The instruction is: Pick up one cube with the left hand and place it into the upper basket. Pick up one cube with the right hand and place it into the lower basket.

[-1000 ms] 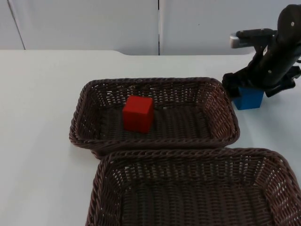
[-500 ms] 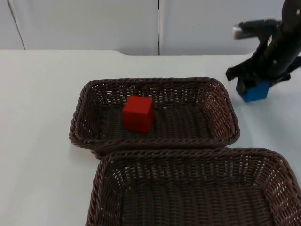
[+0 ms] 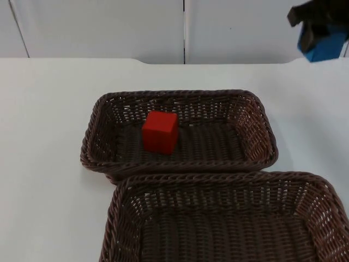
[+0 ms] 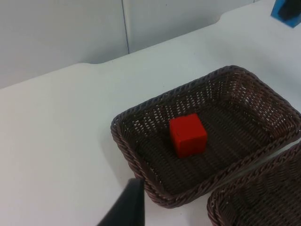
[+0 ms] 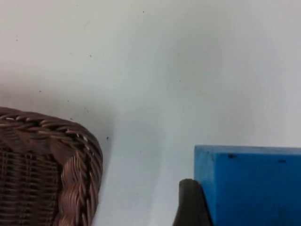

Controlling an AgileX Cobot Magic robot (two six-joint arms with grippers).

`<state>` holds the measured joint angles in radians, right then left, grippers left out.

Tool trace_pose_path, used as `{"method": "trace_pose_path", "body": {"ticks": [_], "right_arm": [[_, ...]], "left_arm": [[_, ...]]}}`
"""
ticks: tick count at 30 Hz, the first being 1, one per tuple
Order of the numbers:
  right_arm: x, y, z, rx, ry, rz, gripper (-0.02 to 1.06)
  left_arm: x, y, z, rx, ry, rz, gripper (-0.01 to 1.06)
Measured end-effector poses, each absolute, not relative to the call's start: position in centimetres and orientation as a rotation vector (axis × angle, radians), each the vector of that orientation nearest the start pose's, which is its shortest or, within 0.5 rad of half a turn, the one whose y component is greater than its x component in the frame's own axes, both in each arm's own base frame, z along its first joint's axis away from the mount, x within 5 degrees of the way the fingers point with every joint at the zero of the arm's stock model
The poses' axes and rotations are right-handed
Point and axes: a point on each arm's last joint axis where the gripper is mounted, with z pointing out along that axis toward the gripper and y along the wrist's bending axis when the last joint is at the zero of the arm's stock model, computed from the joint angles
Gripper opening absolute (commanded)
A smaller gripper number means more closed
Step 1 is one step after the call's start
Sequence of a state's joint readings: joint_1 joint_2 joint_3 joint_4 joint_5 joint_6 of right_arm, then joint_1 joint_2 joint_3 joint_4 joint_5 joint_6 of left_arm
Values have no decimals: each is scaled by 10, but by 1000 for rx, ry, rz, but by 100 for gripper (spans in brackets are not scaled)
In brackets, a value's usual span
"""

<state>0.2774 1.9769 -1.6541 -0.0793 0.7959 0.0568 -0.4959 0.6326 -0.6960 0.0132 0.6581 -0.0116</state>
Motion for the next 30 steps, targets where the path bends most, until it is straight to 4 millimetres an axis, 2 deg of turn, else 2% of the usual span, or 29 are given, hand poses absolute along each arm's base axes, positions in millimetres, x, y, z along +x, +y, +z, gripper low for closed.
{"method": "trace_pose_path", "body": {"ticks": [9, 13, 14, 18, 19, 23, 30], "right_arm": [[409, 111, 277, -346, 2574, 21, 0], [388, 105, 287, -345, 2562, 24, 0], [388, 105, 287, -345, 2562, 24, 0], [363, 98, 295, -345, 2553, 26, 0], [363, 98, 295, -345, 2553, 26, 0], [336, 90, 303, -344, 2539, 29, 0], [304, 81, 309, -344, 2528, 33, 0]], "left_arm": [[105, -56, 336, 507, 2029, -294, 105], [105, -56, 336, 507, 2029, -294, 105], [105, -56, 336, 507, 2029, -294, 105], [105, -56, 336, 508, 2029, -292, 105], [105, -56, 336, 508, 2029, -292, 105], [105, -56, 336, 508, 2029, -292, 105], [105, -56, 336, 508, 2029, -292, 105]]}}
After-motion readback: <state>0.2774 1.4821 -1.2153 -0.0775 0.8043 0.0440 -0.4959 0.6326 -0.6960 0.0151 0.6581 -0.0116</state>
